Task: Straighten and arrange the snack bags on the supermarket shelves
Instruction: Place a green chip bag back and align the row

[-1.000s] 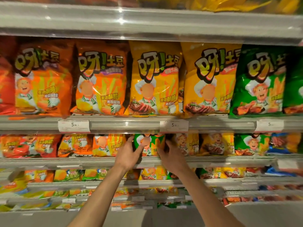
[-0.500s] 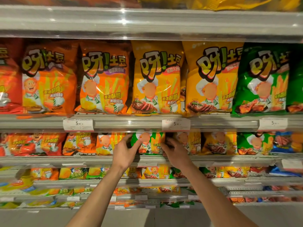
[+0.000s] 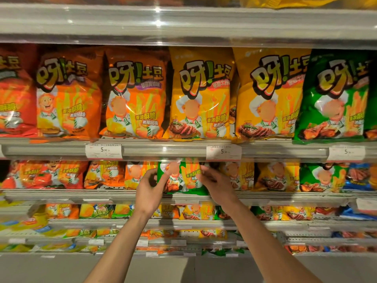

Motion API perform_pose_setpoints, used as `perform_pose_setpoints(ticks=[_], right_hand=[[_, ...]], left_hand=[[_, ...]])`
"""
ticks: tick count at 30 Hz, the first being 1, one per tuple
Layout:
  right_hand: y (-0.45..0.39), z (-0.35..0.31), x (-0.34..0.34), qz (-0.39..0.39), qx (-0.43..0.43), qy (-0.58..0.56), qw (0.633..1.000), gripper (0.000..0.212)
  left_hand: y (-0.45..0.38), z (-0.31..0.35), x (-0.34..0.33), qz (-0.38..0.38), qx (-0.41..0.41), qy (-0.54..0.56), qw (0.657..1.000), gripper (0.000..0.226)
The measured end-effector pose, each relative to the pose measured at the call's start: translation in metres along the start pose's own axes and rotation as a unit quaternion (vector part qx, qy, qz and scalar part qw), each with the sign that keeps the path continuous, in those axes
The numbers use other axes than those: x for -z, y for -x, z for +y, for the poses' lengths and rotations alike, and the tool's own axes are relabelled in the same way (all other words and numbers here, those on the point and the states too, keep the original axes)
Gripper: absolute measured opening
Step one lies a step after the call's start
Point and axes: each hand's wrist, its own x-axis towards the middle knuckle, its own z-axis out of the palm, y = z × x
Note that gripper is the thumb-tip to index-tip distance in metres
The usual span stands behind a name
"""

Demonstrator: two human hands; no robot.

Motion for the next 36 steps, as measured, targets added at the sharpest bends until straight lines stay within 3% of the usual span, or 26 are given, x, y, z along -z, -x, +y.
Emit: perform_pose_setpoints(ticks=[4, 9, 13, 17, 20, 24, 26, 30, 36], right_hand=[[0.005, 0.003, -0.003, -0.028, -0.036, -0.021, 0.999, 0.024], [0.016, 0.0, -0.008, -0.023, -0.041, -0.048, 0.998, 0.039], [0.027, 0.003, -0.008, -0.041, -0.047, -0.035, 0.997, 0.032], [0.051, 0.006, -0.001, -0.065, -0.044, 0.015, 0.997, 0.049], [0.069, 0.014, 0.005, -0.056, -0.053, 0.022, 0.997, 0.075], [0.091, 0.02, 0.025, -0.05, -0.076, 0.013, 0.996, 0.068], [0.099, 0.022, 0.037, -0.037, -0.085, 0.0, 0.996, 0.072], [0.106, 0.024, 0.064, -0.006, -0.082, 0.015, 0.996, 0.046], [0.105, 0.031, 0.12, -0.002, -0.091, -0.008, 0.996, 0.042]], left_hand=[[0.012, -0.004, 0.012, -0.054, 0.006, -0.005, 0.998, 0.043], [0.028, -0.014, 0.022, -0.124, 0.033, -0.011, 0.992, 0.044], [0.038, -0.015, 0.025, -0.14, 0.047, -0.001, 0.989, 0.049], [0.041, -0.006, 0.017, -0.168, 0.059, -0.004, 0.984, 0.075], [0.048, -0.005, 0.002, -0.185, 0.059, -0.03, 0.98, 0.085], [0.062, 0.0, -0.017, -0.254, 0.041, 0.052, 0.965, 0.043], [0.068, 0.001, -0.027, -0.25, 0.023, 0.049, 0.967, 0.028], [0.075, 0.013, -0.052, -0.256, 0.019, 0.06, 0.965, 0.029], [0.085, 0.028, -0.097, -0.241, 0.013, 0.001, 0.97, 0.033]])
